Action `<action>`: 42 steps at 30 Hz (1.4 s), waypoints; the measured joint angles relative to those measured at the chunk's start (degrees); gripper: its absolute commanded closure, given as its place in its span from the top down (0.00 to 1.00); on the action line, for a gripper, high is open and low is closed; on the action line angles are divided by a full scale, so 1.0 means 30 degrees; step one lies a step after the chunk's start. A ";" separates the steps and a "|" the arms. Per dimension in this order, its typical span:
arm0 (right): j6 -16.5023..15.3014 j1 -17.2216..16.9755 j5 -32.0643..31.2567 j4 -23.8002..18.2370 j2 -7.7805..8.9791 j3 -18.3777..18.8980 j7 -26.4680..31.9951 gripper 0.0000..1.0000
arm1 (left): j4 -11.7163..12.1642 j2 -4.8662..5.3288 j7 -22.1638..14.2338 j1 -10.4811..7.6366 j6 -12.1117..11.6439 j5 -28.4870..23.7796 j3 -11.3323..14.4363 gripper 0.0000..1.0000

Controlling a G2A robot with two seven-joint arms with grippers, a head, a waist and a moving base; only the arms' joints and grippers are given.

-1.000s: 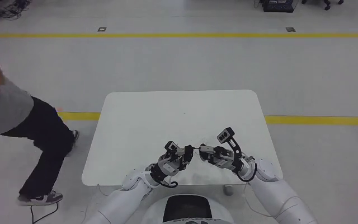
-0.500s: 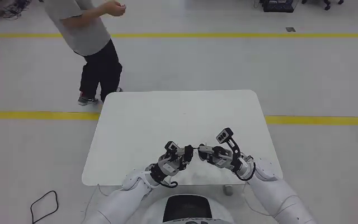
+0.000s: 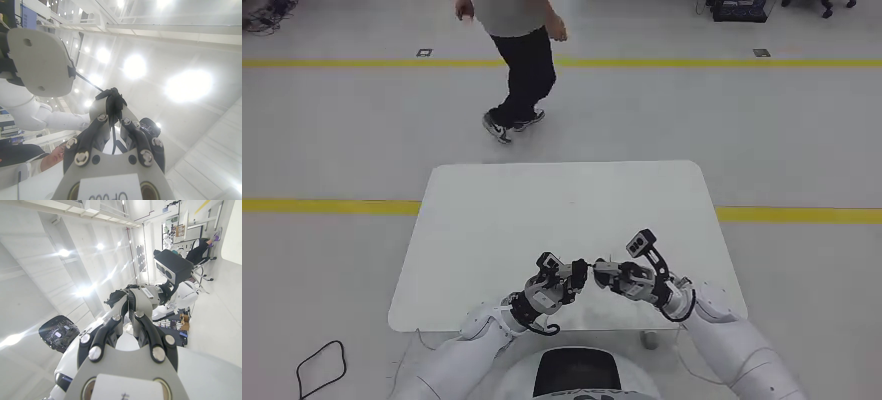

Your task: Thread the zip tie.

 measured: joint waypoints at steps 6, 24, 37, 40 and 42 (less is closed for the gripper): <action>0.0134 0.0075 -0.0204 0.0072 -0.0039 -0.0092 -0.0070 0.00 | 0.0000 0.0000 0.0000 0.0000 0.0000 0.0000 0.0000 0.00; 0.0626 0.0493 -0.0815 0.0323 -0.0181 -0.0482 -0.0417 0.00 | 0.0000 0.0000 0.0000 0.0000 0.0000 0.0000 0.0000 0.00; 0.0758 0.0659 -0.1157 0.0657 -0.0271 -0.0660 -0.0861 0.00 | 0.0000 0.0000 0.0000 0.0000 0.0000 0.0000 0.0000 0.00; 0.0714 0.0653 -0.1245 0.0712 -0.0282 -0.0660 -0.0979 0.00 | 0.0000 0.0000 0.0000 0.0000 0.0000 0.0000 0.0000 0.00; 0.0705 0.0651 -0.1287 0.0800 -0.0289 -0.0652 -0.1050 0.00 | 0.0000 0.0000 0.0000 0.0000 0.0000 0.0000 0.0000 0.00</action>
